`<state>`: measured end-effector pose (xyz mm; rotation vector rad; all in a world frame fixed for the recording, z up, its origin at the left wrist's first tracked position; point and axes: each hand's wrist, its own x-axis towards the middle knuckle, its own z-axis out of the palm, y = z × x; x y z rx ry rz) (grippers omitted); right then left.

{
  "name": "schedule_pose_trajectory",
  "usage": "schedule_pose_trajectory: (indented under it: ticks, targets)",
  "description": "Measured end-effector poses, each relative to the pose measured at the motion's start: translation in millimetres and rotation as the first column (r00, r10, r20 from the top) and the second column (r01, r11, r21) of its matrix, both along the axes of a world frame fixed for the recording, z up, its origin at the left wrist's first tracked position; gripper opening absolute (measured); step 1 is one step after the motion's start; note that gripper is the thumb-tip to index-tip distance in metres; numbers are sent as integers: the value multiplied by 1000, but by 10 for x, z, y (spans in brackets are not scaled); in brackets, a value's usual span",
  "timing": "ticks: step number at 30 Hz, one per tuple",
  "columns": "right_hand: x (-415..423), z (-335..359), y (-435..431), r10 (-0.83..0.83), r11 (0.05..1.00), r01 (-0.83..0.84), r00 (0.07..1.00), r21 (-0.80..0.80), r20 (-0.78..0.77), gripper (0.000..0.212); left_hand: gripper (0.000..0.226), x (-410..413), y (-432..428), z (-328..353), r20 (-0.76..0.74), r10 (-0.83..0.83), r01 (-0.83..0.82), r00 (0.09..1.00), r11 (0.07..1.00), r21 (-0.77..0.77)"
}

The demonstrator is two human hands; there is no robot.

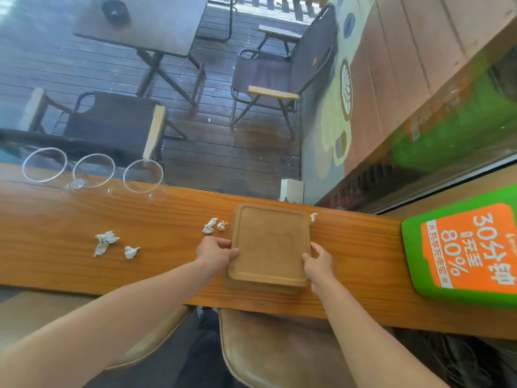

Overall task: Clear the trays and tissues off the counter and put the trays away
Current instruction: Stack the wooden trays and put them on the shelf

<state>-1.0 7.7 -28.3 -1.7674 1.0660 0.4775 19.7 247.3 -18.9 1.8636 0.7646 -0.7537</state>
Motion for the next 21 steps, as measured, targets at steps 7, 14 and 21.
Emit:
schedule_pose_trajectory:
  ticks: [7, 14, 21]
  targets:
    - [-60, -45, 76, 50, 997, -52, 998, -61, -30, 49, 24, -87, 38, -60, 86, -111, 97, 990, 984, 147]
    - [-65, -49, 120, 96, 990, -101, 994, -100, -54, 50, 14, -71, -11, -72, 128, -210, 176, 969, 956, 235]
    - [-46, -16, 158, 106, 994, -108, 991, -19, -85, 56, 15, -46, -14, -125, 132, -310, 260, 942, 919, 297]
